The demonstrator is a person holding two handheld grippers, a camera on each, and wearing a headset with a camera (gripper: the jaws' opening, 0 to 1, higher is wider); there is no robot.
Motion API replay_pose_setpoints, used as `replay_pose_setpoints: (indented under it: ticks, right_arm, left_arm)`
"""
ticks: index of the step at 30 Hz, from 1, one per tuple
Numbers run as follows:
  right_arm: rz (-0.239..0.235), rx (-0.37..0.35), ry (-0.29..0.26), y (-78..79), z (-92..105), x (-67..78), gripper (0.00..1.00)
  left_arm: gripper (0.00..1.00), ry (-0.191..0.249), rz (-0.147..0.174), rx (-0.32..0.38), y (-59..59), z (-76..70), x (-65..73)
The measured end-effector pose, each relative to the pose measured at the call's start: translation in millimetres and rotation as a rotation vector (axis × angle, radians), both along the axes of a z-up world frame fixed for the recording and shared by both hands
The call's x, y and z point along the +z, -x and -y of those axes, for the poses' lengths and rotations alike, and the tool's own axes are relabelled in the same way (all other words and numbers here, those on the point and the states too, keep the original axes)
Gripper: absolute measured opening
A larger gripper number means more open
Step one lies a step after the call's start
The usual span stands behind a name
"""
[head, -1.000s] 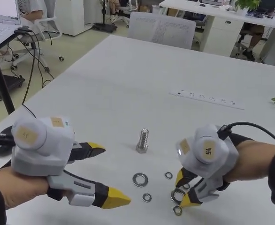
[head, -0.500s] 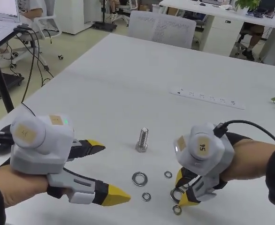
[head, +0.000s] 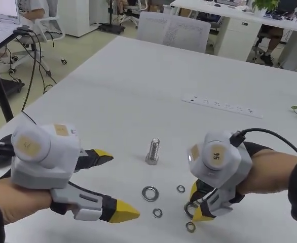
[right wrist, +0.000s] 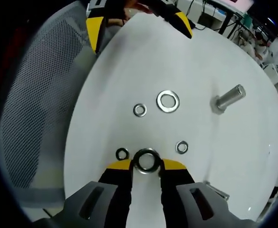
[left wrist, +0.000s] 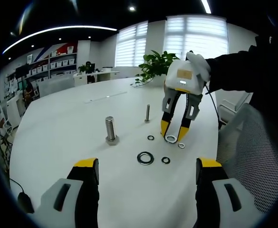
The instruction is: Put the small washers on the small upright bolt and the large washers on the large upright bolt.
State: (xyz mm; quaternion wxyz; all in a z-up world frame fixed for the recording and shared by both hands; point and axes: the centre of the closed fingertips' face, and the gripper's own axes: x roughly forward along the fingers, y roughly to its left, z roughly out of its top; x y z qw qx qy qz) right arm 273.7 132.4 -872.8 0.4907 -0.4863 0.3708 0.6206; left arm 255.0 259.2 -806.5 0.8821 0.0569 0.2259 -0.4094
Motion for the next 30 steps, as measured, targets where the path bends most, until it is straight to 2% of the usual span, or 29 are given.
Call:
replay_pose_setpoints:
  ticks: [7,11,13,16,19,30]
  right_arm:
    - [0.011,-0.023,-0.017,-2.8,-1.7,8.6,0.23]
    - [0.02,-0.039,-0.025,-6.8,0.1,14.6,0.23]
    - [0.028,-0.047,-0.027,-9.2,1.6,17.7,0.23]
    - [0.035,-0.058,-0.035,-13.0,2.7,23.2,0.23]
    - [0.049,-0.065,-0.042,-17.5,3.4,30.1,0.23]
    - [0.101,-0.073,-0.092,-38.8,-10.4,67.0,0.23]
  left_arm:
    - [0.84,-0.02,0.032,0.009,-4.1,-3.0,3.4]
    - [0.84,-0.08,0.072,0.001,-6.6,-4.3,2.1]
    - [0.84,-0.102,0.077,-0.006,-7.1,-3.9,-0.3]
    - [0.84,-0.111,0.08,-0.017,-7.6,-2.4,-2.1]
    - [0.84,-0.141,0.095,-0.026,-10.2,-3.5,-4.3]
    - [0.84,-0.156,0.121,-0.011,-24.5,-9.5,-1.8]
